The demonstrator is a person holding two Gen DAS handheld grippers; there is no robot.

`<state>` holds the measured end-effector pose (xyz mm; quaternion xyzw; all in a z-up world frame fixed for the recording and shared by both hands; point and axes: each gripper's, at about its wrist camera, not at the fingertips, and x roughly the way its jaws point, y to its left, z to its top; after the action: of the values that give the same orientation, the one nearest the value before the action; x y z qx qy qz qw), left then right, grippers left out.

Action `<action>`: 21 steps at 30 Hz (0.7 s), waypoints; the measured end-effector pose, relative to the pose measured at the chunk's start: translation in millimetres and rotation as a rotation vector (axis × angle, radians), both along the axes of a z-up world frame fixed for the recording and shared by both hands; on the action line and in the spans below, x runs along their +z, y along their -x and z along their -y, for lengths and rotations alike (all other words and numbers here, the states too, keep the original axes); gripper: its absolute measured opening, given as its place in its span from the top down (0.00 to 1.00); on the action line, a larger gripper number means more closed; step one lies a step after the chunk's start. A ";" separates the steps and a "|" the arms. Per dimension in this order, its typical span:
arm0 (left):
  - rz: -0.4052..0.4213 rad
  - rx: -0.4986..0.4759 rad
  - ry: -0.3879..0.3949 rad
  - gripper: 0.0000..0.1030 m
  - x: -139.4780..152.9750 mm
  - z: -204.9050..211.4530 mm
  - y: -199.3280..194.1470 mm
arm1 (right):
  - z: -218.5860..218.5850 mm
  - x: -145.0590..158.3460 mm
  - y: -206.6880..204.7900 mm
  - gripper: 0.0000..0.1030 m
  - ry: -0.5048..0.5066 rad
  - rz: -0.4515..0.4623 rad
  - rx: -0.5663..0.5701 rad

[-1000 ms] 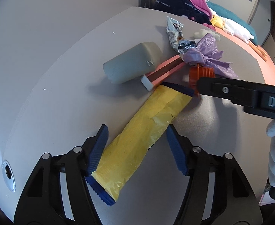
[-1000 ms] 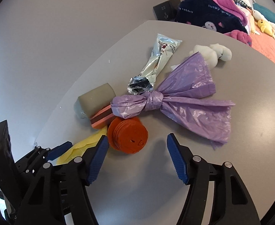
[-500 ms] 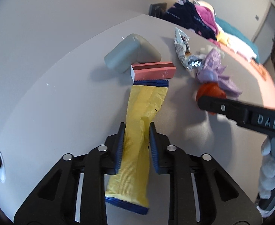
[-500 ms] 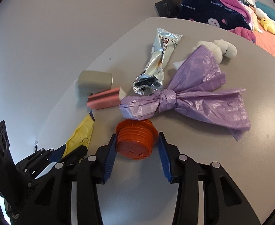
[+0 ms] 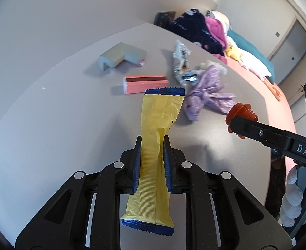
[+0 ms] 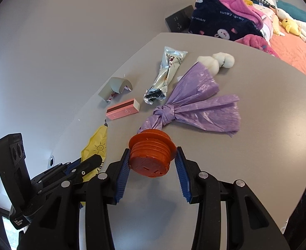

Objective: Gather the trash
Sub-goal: 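Lift the yellow wrapper with left tool while right tool lifts the orange cap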

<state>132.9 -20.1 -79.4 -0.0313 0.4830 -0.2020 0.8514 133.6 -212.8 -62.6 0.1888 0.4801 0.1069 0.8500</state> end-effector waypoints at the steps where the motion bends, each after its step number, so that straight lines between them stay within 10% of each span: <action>1: 0.004 -0.007 0.001 0.82 2.5 2.8 2.0 | 3.2 3.7 5.1 0.57 -0.002 0.005 -0.005; 21: 0.085 -0.165 0.048 0.82 52.6 76.3 46.9 | 66.8 57.1 93.1 0.57 0.016 0.096 -0.111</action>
<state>86.0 -96.4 -26.8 -0.0032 0.4424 -0.2843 0.8506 40.6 -279.6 -5.6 0.2031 0.4283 0.0649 0.8781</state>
